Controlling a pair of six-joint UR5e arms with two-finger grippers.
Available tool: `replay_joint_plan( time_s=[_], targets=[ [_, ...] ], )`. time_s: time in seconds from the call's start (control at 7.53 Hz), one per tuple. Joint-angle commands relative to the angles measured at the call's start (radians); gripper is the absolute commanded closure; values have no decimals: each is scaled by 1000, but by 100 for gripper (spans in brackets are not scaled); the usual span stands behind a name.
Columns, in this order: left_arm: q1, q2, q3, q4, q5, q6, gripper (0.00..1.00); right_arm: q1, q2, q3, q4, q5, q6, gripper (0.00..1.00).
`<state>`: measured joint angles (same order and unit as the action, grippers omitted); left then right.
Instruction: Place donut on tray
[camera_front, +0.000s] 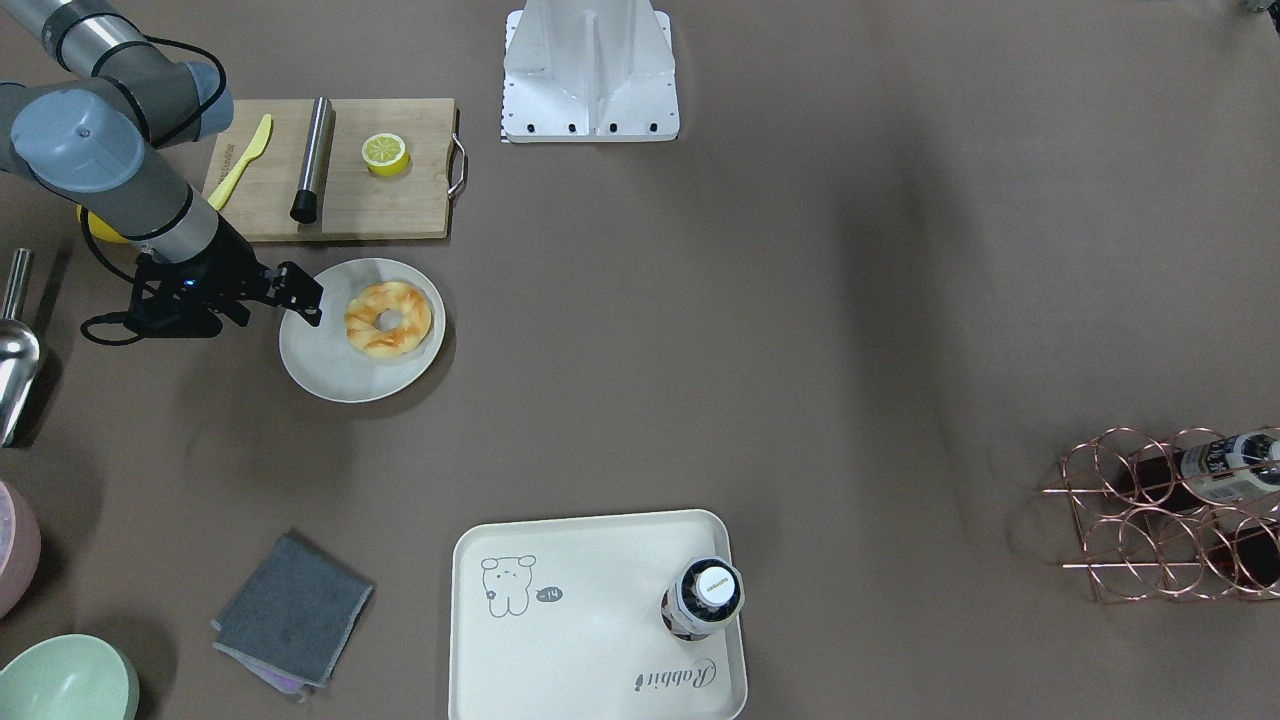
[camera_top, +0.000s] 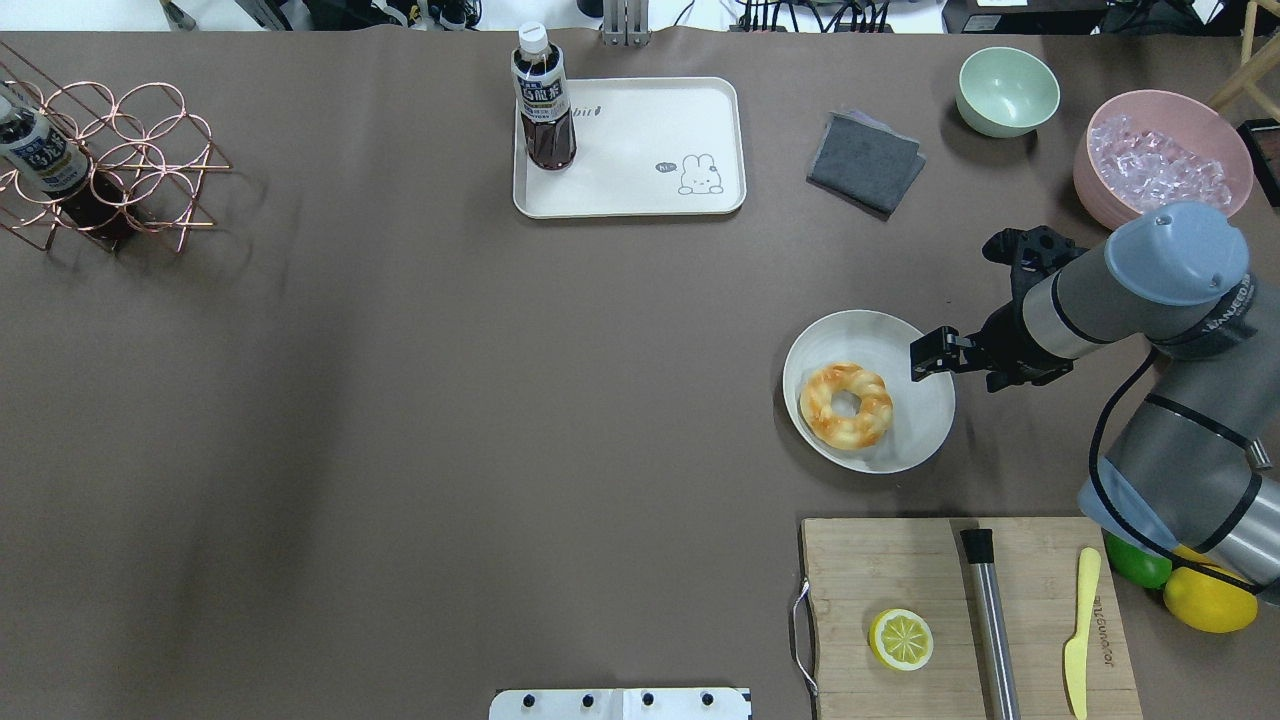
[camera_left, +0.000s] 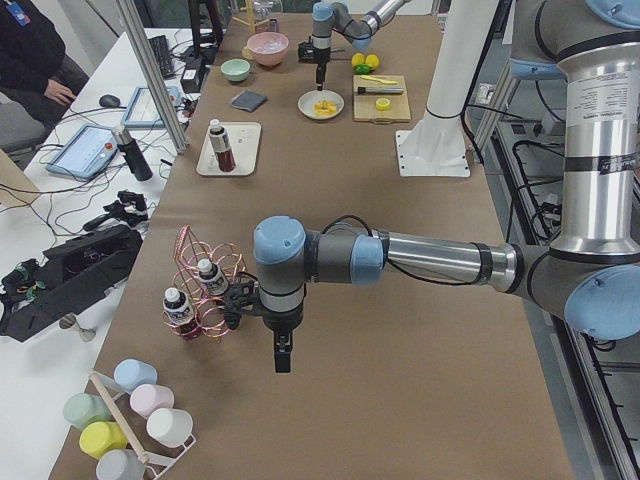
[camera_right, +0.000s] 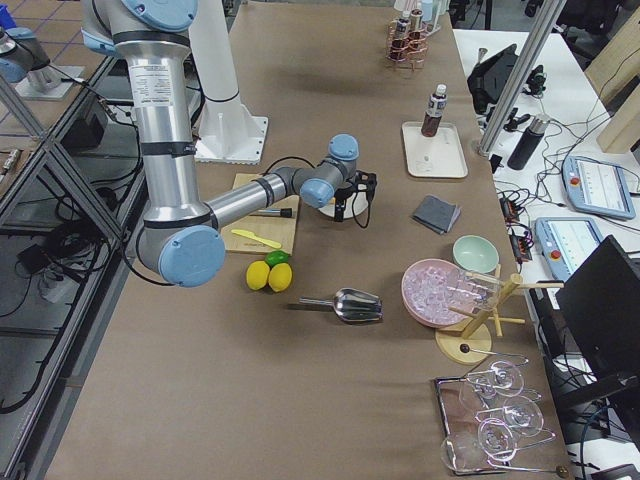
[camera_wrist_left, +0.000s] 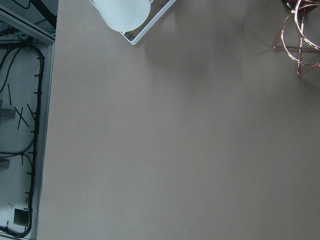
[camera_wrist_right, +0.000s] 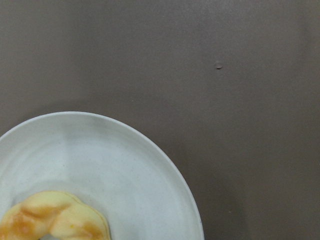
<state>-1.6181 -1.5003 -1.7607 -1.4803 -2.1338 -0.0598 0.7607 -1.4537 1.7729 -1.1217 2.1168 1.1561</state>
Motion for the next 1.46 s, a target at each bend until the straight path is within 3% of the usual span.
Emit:
replay_joint_plan(
  time_s=[0.0,0.66,0.8,0.93,1.06,1.33],
  targets=[
    [0,0,1,0,0,0,2,-9,1,-13,0,-8,4,0],
    [0,-3,-3,0,0,0,2,-26,1,-33,2,-54,5,0],
    [0,-3,-3,0,0,0,2,-26,1,-32,2,-57,8,10],
    [0,-5,-5,-2,0,0,2,-26,-1,-33,2,-57,11,41],
    [0,-5,-5,0,0,0,2,-26,-2,-35,2,-60,10,62],
    [0,-9,-5,0,0,0,2,-26,-1,-38,2,-60,8,65]
  ],
)
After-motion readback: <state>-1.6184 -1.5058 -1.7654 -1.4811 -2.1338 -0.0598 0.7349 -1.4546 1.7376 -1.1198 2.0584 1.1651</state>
